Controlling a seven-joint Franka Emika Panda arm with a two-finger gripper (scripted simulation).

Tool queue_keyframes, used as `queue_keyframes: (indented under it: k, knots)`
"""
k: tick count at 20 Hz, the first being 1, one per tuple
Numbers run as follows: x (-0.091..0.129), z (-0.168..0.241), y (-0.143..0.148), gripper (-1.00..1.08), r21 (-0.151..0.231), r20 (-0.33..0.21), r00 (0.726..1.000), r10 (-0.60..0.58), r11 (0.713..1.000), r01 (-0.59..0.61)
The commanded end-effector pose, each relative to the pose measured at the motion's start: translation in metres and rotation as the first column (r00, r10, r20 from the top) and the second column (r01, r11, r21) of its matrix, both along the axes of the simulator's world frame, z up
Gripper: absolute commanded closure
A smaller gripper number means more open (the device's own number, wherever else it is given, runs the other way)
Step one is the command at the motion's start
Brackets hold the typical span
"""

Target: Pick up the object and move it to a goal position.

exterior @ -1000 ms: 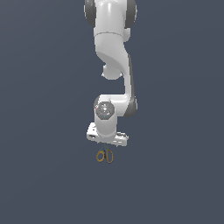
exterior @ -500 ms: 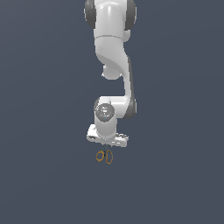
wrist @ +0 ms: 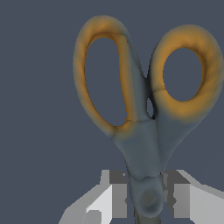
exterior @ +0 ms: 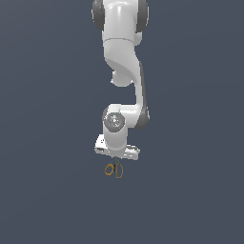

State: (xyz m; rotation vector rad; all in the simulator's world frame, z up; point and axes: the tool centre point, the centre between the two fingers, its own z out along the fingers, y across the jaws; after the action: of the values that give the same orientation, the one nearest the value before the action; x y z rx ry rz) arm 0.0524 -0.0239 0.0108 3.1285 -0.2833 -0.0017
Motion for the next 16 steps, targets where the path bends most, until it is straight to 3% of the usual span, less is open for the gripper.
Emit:
queue_keyframes:
  k: [1, 9, 16]
  knots:
    - [-0.001, 0.005, 0.002, 1.08, 0.0, 0.001, 1.0, 0.0, 1.0, 0.0]
    - [-0.01, 0.039, 0.017, 1.08, 0.0, 0.001, 1.0, 0.0, 1.0, 0.0]
    - [-0.026, 0.098, 0.044, 1.08, 0.0, 0.001, 1.0, 0.0, 1.0, 0.0]
